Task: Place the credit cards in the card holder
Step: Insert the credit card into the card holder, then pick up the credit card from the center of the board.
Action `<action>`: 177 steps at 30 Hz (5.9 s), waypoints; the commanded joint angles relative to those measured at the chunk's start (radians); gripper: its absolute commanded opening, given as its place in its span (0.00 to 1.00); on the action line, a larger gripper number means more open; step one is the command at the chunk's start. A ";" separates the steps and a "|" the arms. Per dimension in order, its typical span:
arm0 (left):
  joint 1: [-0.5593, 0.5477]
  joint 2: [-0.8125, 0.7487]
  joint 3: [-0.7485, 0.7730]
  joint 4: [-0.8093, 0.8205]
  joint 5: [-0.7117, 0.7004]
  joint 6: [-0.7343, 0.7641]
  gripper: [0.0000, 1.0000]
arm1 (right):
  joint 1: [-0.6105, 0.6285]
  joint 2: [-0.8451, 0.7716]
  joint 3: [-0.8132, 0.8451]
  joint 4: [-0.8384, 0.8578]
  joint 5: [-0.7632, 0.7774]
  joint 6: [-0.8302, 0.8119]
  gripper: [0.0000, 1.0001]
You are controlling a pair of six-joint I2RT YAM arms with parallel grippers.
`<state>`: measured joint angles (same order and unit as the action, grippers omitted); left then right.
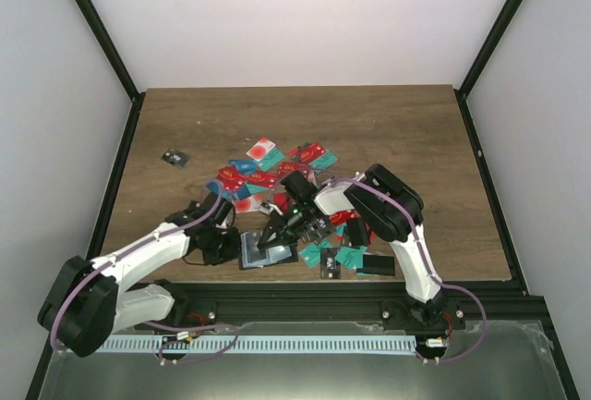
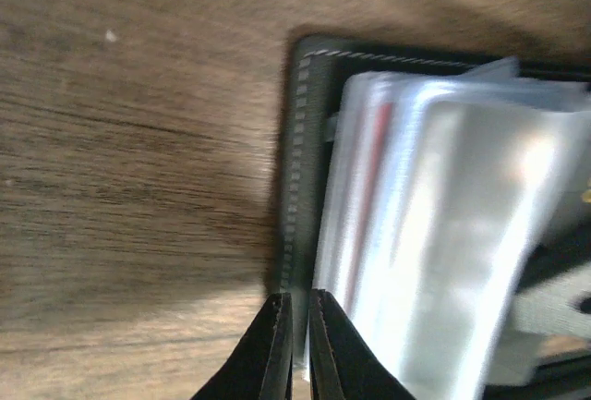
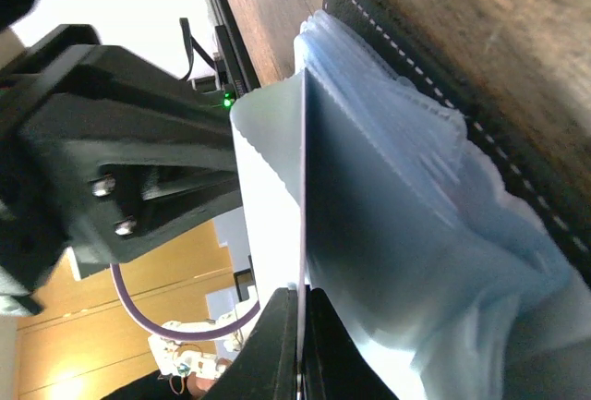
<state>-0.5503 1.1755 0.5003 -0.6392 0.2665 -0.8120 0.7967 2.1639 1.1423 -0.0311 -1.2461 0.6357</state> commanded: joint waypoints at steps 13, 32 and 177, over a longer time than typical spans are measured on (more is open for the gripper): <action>0.000 -0.027 0.064 0.102 0.057 -0.006 0.10 | 0.023 0.030 0.037 -0.067 0.008 -0.036 0.12; -0.023 0.145 0.065 0.054 -0.056 0.056 0.08 | 0.026 -0.023 0.070 -0.126 0.035 -0.026 0.40; -0.337 0.204 0.425 0.111 -0.040 0.078 0.14 | -0.087 -0.881 -0.375 -0.672 0.827 0.069 0.53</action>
<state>-0.8227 1.2629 0.8417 -0.6735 0.1604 -0.7994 0.7532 1.3842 0.8696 -0.6788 -0.4118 0.6121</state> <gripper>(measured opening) 0.133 0.499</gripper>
